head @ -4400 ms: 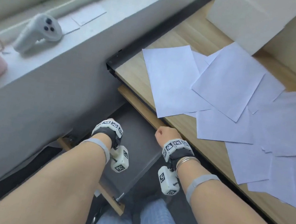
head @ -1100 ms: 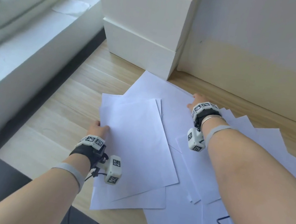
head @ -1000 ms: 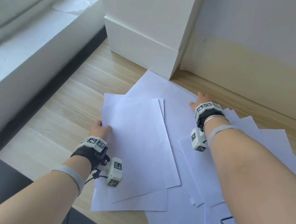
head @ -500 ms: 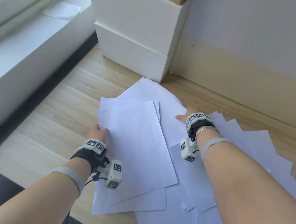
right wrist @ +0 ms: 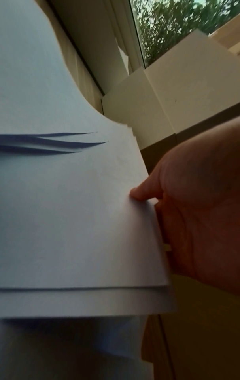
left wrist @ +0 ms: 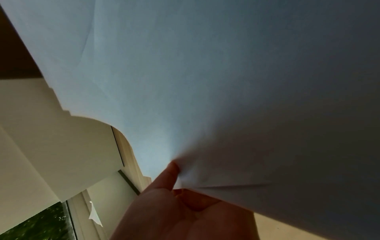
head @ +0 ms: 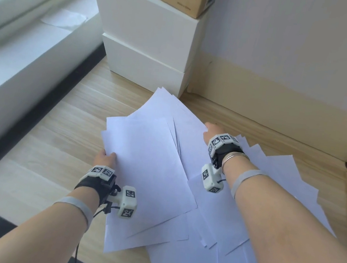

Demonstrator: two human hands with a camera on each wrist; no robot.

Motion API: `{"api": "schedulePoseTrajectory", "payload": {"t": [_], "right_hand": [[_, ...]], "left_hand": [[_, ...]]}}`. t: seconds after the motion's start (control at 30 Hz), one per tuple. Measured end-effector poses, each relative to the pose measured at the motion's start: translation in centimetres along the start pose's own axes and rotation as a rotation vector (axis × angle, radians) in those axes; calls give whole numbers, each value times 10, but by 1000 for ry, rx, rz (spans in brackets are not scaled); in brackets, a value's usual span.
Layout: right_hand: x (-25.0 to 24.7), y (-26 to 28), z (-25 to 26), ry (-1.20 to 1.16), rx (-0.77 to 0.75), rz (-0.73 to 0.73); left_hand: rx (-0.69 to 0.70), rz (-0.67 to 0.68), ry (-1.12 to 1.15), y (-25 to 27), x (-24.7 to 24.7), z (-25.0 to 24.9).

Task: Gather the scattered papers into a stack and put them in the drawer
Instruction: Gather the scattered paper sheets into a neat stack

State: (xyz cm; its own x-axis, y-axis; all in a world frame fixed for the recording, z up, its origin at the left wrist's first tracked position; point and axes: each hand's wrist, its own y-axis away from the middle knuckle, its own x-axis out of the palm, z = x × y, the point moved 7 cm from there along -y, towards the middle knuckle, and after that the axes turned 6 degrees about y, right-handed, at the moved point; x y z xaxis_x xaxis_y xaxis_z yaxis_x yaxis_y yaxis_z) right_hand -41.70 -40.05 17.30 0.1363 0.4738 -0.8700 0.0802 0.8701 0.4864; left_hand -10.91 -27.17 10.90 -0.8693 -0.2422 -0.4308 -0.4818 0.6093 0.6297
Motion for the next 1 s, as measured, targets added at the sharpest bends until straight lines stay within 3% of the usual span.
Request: {"api": "schedulePoseTrajectory", "payload": {"t": [0.1,0.37,0.63,0.8,1.0], "right_hand": [[-1,3,-9,17,8,-43],[-17,16,-17,-257,-31,-310],[-14,27,-29,-292,-47,-302],[0,29,-52,-218,97,-228],[-7,38,-69,-409,128,-342]], "left_hand": [[2,3,-8,1,0,-3],[-9,10,-37,1,1,4],[2,42,-92,-4,2,8],[16,39,-101,-5,2,5],[29,36,-116,-5,2,2]]}}
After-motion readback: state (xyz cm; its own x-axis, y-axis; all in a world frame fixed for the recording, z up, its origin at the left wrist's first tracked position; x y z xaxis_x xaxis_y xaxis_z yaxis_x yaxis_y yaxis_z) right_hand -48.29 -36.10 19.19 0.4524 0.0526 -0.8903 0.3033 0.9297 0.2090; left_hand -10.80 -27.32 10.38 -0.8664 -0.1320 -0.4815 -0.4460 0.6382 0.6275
